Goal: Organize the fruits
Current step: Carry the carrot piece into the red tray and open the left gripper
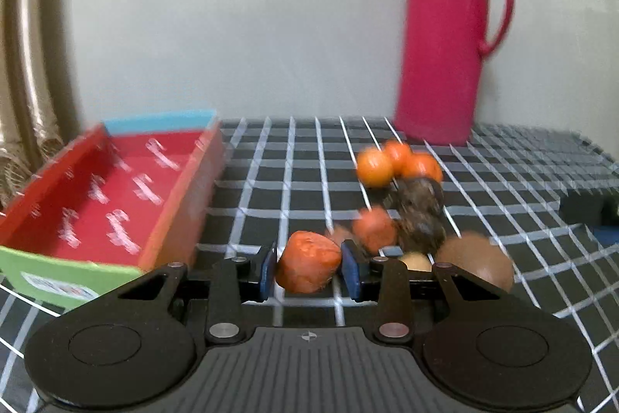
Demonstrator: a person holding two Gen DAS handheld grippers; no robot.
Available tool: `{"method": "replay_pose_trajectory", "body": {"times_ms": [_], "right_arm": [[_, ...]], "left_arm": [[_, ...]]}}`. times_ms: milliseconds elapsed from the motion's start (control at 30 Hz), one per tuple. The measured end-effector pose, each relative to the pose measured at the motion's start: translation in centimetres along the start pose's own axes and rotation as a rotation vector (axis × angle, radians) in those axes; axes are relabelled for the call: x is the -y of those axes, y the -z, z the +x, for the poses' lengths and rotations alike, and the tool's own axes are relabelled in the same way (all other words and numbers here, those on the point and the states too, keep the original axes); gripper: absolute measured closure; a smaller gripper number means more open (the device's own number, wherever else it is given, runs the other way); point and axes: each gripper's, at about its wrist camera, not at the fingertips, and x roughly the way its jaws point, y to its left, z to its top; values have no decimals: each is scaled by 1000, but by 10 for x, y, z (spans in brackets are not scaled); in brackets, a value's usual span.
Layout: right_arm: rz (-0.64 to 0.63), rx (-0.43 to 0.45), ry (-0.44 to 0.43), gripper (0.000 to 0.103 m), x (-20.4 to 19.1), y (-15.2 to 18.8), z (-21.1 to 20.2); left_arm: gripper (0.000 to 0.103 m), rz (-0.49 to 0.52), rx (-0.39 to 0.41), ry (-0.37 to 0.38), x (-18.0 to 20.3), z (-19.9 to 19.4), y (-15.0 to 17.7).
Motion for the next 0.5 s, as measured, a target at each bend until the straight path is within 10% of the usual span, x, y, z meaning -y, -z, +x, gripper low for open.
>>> {"method": "replay_pose_trajectory", "body": {"times_ms": [500], "right_arm": [[-55,-28,-11,0,-25,5,22]], "left_arm": [[67,-206,8,-264,-133,10,-29]]}}
